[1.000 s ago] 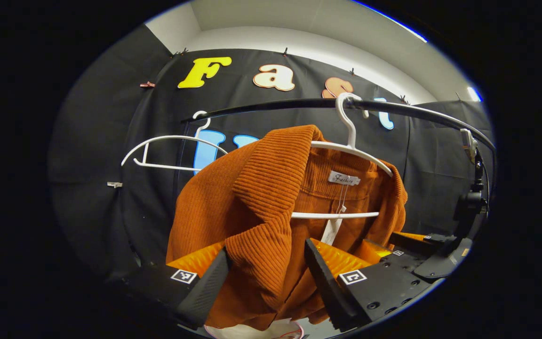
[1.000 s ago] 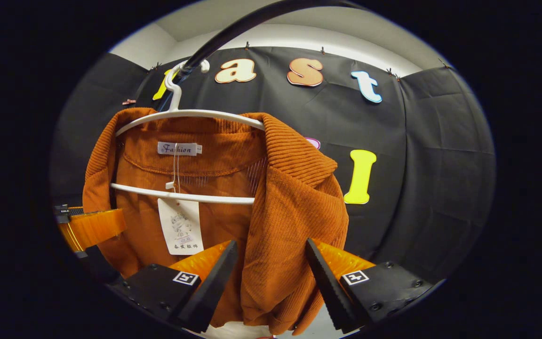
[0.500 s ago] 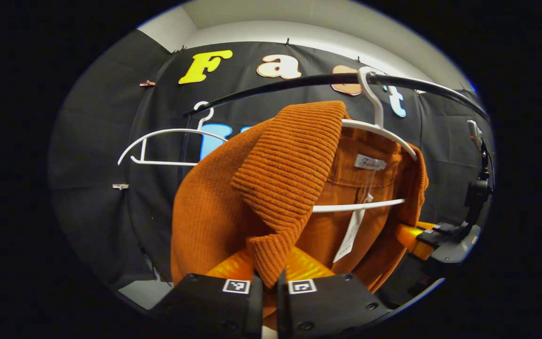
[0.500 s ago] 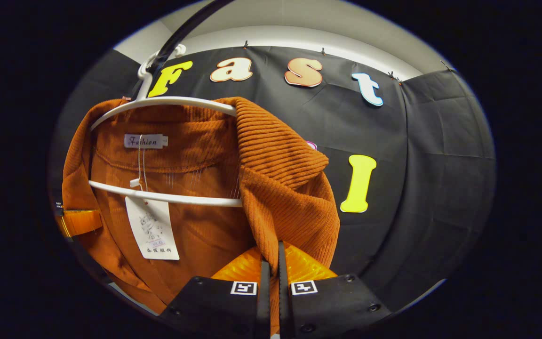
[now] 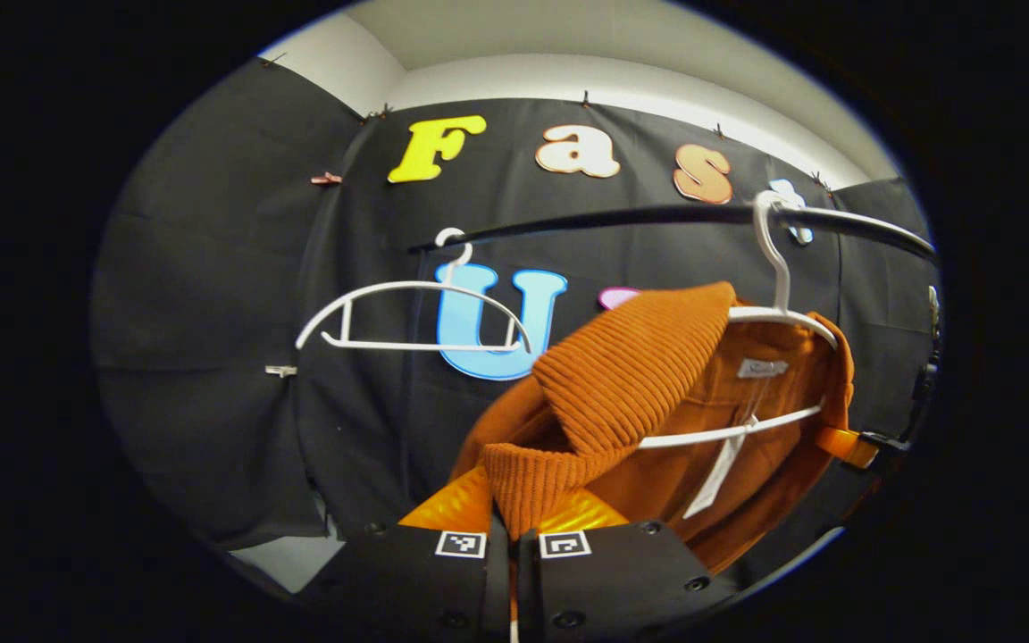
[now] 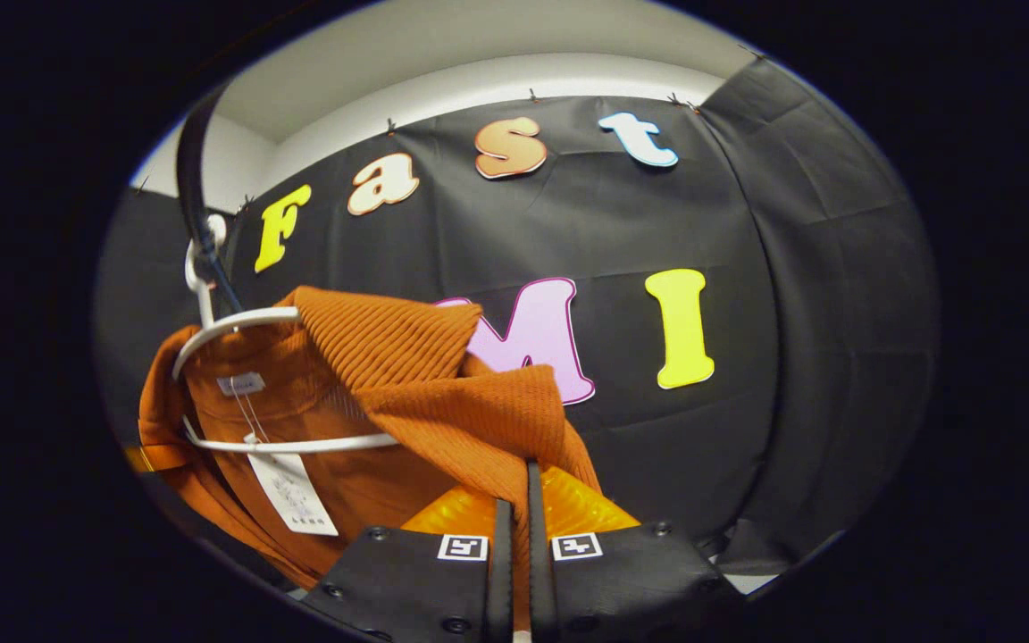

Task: Grasp the clothes on the hanger with both hands and then place them into the laundry hamper below.

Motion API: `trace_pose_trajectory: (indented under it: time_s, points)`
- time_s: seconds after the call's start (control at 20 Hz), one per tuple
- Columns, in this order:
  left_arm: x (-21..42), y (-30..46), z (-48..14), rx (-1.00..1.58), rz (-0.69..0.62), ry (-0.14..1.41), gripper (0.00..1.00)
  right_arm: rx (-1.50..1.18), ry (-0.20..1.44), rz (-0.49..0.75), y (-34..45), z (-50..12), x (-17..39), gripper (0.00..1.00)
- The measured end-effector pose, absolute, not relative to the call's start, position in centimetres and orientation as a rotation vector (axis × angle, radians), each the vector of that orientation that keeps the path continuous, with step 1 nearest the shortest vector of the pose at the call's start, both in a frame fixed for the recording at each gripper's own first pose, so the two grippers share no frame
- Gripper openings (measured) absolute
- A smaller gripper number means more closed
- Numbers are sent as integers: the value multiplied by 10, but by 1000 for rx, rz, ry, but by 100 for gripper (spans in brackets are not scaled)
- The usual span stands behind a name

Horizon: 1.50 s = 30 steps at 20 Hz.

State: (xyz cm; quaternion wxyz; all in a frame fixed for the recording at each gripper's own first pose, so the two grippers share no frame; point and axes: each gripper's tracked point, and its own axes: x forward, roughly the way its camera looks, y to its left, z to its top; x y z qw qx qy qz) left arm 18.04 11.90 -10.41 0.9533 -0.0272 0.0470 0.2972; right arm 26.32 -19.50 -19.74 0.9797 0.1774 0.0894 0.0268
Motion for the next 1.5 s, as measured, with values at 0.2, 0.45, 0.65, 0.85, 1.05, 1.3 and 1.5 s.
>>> trace_pose_trajectory:
  time_s: [0.2,0.45,0.65,0.85,1.05,1.3,1.5]
  points:
    - [172,123,-69,-65,645,18,7,395,91,-24,-239,-165,259,12]
    - [175,138,-36,66,643,-40,7,366,49,-44,-258,-152,278,7]
    - [183,157,-60,93,649,14,7,339,111,-11,-247,-178,284,16]
    - [180,168,-97,46,657,103,7,354,199,10,-232,-211,282,11]
    - [166,181,-144,-22,709,205,7,330,264,45,-210,-237,271,11]
    - [143,162,-216,-118,723,357,7,356,362,77,-182,-267,247,11]
    - [136,133,-259,-187,675,460,7,351,453,113,-159,-294,223,11]
